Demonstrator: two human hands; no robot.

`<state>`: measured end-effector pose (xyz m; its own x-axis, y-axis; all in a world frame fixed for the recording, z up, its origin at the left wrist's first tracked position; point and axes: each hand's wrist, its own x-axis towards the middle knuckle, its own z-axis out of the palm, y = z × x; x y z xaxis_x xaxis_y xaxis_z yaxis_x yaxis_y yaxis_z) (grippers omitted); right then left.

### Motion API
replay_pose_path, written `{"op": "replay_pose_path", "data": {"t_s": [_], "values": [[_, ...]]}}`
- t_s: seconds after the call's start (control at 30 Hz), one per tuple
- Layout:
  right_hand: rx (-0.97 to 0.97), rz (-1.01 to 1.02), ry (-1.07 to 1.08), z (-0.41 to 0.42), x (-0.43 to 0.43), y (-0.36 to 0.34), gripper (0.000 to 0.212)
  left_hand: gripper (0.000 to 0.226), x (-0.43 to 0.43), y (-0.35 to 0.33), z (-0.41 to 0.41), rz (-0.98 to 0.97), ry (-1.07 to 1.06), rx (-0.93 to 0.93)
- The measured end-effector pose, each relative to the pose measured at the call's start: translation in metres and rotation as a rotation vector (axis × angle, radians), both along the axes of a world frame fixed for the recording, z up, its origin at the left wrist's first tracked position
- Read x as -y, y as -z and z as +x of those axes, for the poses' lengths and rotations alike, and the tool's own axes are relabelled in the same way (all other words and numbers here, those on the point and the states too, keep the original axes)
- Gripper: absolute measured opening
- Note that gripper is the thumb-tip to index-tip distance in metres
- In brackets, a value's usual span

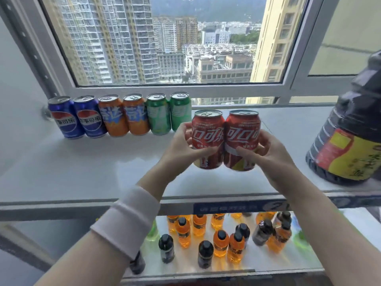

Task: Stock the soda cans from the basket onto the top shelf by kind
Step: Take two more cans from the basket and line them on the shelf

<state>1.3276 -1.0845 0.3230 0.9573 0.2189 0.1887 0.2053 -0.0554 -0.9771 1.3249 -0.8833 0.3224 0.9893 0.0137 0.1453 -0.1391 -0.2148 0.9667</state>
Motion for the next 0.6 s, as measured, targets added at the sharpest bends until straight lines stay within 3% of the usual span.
{"op": "replay_pose_path", "data": {"t_s": [0.13,0.37,0.5,0.6], "values": [[-0.016,-0.038,0.014,0.033,0.005,0.010,0.078,0.068,0.002,0.012,0.036,0.034,0.011,0.031],[-0.007,-0.073,-0.016,0.063,0.013,0.026,0.057,0.069,0.007,0.026,0.054,0.100,-0.024,0.068],[0.015,-0.176,-0.013,0.064,0.016,0.023,0.066,0.075,0.005,0.019,0.051,0.227,0.025,0.055],[0.046,-0.288,-0.040,0.062,0.018,0.007,0.090,0.105,0.001,0.000,0.045,0.441,0.079,0.046]]}}
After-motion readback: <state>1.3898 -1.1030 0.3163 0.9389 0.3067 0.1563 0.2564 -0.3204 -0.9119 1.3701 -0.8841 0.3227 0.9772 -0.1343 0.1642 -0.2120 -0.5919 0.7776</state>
